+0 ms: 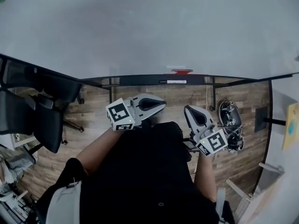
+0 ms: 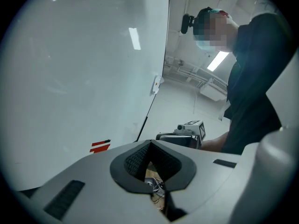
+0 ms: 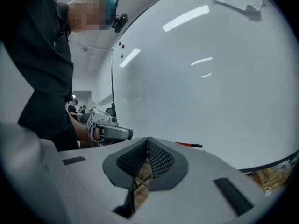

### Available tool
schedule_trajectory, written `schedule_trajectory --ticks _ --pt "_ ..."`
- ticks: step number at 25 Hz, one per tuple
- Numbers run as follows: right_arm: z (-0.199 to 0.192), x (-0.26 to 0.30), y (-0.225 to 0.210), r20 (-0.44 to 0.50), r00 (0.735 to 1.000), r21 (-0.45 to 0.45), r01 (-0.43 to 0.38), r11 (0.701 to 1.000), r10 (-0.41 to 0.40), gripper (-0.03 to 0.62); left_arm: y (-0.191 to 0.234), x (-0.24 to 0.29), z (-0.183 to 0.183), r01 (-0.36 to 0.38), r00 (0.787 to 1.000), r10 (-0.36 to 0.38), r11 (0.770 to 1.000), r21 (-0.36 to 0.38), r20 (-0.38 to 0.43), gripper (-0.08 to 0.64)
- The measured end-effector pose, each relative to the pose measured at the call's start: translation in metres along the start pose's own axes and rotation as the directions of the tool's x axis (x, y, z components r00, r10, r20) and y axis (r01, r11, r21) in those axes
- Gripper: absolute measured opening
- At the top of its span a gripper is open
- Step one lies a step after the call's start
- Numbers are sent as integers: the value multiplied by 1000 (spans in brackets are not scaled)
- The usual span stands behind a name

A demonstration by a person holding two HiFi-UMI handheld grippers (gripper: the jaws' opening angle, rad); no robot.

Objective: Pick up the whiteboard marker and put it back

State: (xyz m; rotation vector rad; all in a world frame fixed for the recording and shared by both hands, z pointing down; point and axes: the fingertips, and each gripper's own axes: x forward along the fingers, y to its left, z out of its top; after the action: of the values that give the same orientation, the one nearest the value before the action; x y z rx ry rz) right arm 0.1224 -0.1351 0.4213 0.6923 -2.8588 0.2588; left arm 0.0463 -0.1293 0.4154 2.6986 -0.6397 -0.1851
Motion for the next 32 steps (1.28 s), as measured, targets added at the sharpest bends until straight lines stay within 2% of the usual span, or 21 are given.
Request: schedule_trajectory --ticks 2,7,12,18,23,27,32 --pt "1 6 -7 -1 1000 -6 6 1000 -6 17 8 1 2 -8 1000 8 1000 -10 4 12" --pt "-2 18 -24 -29 1000 -29 -9 1000 8 18 19 8 0 -13 1000 13 1000 22 -13 12" --pt "-5 39 -36 -67 995 -66 -78 995 73 18 37 8 1 -72 997 72 997 29 -4 12" --pt "-1 65 -50 -125 979 -143 -176 974 159 18 60 11 3 -130 992 130 991 25 7 12" --pt "-10 83 -60 -208 959 -189 -234 953 194 20 76 8 9 -165 986 164 986 8 37 12" --pt "-18 94 -63 -252 945 -239 -267 934 206 20 85 7 7 -185 982 185 983 16 26 12" --pt "-49 100 -70 -389 901 -307 -325 894 194 20 92 10 0 -204 979 204 979 5 17 12"
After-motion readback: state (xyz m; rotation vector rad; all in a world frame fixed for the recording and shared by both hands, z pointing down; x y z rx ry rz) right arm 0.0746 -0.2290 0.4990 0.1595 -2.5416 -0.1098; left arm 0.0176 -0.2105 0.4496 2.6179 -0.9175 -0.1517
